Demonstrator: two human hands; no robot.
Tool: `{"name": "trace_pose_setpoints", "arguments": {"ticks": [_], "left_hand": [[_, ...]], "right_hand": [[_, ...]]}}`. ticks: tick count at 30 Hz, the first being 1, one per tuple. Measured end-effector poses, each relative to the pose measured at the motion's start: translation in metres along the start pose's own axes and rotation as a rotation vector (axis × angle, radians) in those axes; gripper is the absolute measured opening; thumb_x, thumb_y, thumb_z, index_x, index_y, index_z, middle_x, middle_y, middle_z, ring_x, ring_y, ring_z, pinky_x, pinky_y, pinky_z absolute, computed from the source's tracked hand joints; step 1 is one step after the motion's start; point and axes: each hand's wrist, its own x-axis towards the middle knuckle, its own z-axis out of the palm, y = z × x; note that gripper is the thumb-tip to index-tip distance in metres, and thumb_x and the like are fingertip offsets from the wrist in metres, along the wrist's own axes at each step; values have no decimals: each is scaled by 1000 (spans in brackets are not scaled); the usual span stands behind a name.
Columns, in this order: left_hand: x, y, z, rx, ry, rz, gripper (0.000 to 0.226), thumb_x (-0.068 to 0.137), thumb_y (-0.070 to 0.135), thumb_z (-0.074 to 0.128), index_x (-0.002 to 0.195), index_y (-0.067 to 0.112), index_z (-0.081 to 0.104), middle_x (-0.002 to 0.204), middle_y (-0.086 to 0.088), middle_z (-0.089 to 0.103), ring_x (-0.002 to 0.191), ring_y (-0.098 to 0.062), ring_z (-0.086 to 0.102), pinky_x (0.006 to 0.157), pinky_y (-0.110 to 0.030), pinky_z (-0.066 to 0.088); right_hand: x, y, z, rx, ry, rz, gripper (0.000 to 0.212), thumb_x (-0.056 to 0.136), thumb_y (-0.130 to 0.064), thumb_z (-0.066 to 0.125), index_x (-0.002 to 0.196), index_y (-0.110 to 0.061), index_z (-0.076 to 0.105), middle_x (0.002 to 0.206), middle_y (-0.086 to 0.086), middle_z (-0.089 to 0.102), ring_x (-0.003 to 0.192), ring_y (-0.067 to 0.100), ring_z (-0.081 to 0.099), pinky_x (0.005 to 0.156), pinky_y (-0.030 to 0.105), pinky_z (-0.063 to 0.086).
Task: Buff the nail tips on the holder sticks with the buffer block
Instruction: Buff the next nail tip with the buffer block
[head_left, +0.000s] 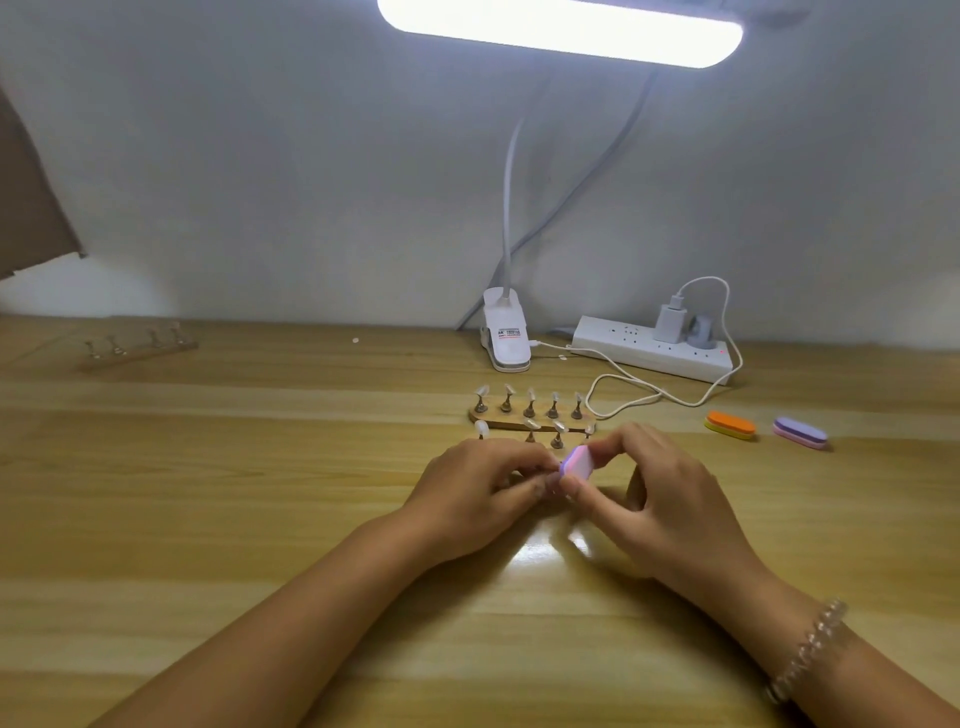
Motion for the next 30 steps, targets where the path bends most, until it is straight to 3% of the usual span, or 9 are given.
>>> {"name": "trace_pose_setpoints", "arguments": {"ticks": [2,7,11,13,16,19,23,26,30], "left_hand": [[-1,1,0,3,-6,-4,28,87,46,52,107,39,70,92,20,67,85,-6,60,72,-30,46],[0,0,0,19,-3,2,17,93,44,58,104,41,70,86,23,64,80,-3,57,67,-29,41],[-1,2,-1,1,-20,-8,30,86,47,50,105,38,71,90,21,67,83,-5,60,71,-32,47],[-1,4,-1,-7,-29,-15,28,88,49,51,103,37,71,93,21,69,88,-3,63,77,-35,50],[0,5,-2,-9,-30,-20,16,96,42,57,100,36,71,95,22,71,94,-2,66,84,-40,52],[0,4,-1,6,-14,-9,12,97,35,57,101,35,69,88,25,68,86,2,62,80,-35,51],[0,5,-1,48,-24,2,26,90,39,47,105,34,68,90,21,64,82,-4,54,74,-33,46],[0,2,-1,45,-28,6,17,96,32,56,107,36,68,96,21,68,87,-2,59,75,-34,48],[-1,2,-1,34,-26,10,24,90,37,50,107,40,68,88,26,62,76,4,53,66,-28,38]], "right_hand": [[-2,-3,0,2,-31,-58,31,75,-58,64,88,-31,56,90,-18,59,59,10,50,56,33,45],[-1,0,-1,-8,13,2,32,75,-60,63,87,-32,56,88,-19,58,62,4,50,57,27,39],[-1,-2,0,-22,-27,-22,33,76,-60,65,87,-31,57,87,-18,58,63,2,49,54,24,36],[2,3,-1,32,20,81,27,77,-54,70,86,-31,59,90,-17,63,66,0,50,61,26,38],[2,4,-2,49,85,91,23,78,-51,69,86,-32,59,91,-18,62,65,0,50,62,27,40],[-2,-1,-2,77,46,50,28,75,-56,67,87,-32,58,92,-18,62,60,8,53,59,30,45],[0,-4,-1,14,-23,-6,26,77,-50,71,90,-31,58,91,-18,60,65,-3,51,58,23,36],[0,-1,-1,13,12,41,24,78,-47,72,89,-30,59,91,-16,61,65,-4,48,61,23,35],[-3,-5,-1,-10,-41,-25,29,75,-50,71,90,-29,58,89,-17,58,63,2,49,56,21,34]]}}
